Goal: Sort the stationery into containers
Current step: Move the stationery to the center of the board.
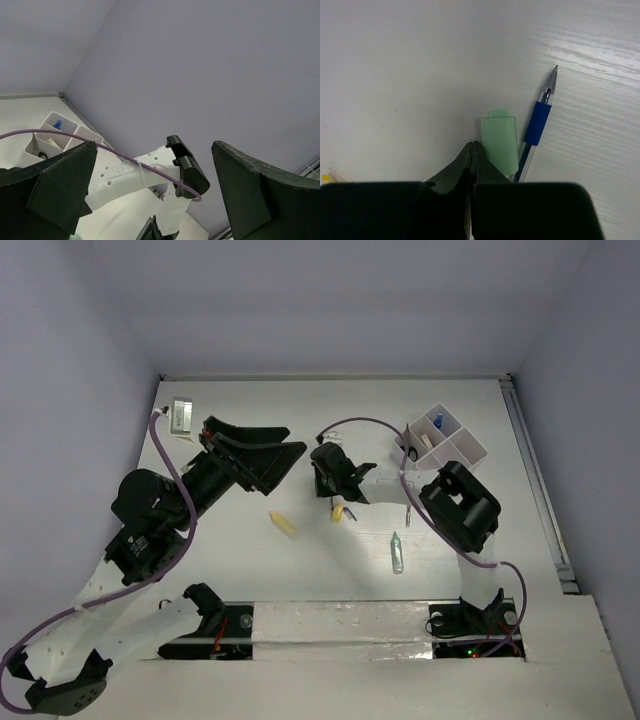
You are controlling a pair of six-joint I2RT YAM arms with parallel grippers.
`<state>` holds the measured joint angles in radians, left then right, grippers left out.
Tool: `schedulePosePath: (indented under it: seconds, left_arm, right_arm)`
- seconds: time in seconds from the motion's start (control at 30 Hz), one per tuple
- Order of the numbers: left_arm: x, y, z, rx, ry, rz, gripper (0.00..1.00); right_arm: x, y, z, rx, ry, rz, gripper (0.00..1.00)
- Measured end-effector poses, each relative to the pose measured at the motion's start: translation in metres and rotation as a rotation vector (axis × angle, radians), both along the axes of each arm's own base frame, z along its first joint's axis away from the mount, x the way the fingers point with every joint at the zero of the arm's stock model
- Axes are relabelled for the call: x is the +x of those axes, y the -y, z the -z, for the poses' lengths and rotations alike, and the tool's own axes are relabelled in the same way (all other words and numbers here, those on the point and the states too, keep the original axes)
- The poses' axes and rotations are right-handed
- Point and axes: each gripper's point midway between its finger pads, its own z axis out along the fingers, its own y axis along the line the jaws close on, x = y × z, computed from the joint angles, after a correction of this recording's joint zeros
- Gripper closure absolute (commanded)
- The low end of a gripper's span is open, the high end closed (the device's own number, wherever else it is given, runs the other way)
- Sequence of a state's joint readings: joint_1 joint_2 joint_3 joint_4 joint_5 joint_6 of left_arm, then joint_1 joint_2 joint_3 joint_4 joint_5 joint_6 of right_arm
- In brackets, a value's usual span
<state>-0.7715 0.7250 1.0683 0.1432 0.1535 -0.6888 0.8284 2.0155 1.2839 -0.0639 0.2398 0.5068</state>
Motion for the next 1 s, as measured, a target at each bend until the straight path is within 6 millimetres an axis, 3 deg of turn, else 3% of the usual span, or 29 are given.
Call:
schedulePosePath:
  seconds: [0.1, 0.13, 0.17, 0.27, 0.43, 0.63, 0.73, 0.87, 1.0]
  left_arm:
    - [0.001, -0.002, 0.000, 0.005, 0.005, -0.014, 0.01]
    - [0.002, -0.002, 0.000, 0.007, 0.005, -0.020, 0.01]
    - [0.003, -0.004, 0.001, 0.011, 0.007, -0.030, 0.01]
    - [0.006, -0.009, 0.004, 0.026, 0.008, -0.066, 0.01]
    - [0.014, -0.020, 0.012, 0.069, 0.002, -0.146, 0.01]
    - [0.025, -0.037, 0.023, 0.127, -0.001, -0.261, 0.01]
    - [0.029, -0.045, 0.029, 0.158, -0.002, -0.312, 0.01]
    - [0.034, -0.056, 0.037, 0.181, -0.004, -0.372, 0.01]
    - [0.040, -0.061, 0.049, 0.211, -0.012, -0.417, 0.01]
  right_arm:
    - [0.002, 0.008, 0.000, -0.018, 0.001, 0.010, 0.96]
    - [0.002, 0.009, 0.000, -0.023, 0.001, 0.011, 0.90]
    - [0.002, 0.010, 0.000, -0.026, 0.000, 0.010, 0.73]
    - [-0.001, 0.010, -0.002, -0.032, -0.006, -0.012, 0.52]
    - [-0.013, 0.009, -0.009, -0.030, -0.038, -0.070, 0.52]
    - [-0.010, 0.019, -0.037, -0.044, -0.004, -0.090, 0.56]
    - [0.004, 0.029, -0.046, -0.064, 0.021, -0.069, 0.52]
    - [0.021, 0.050, -0.051, -0.104, 0.024, -0.033, 0.34]
    - [0.027, 0.060, -0.051, -0.110, 0.015, -0.019, 0.27]
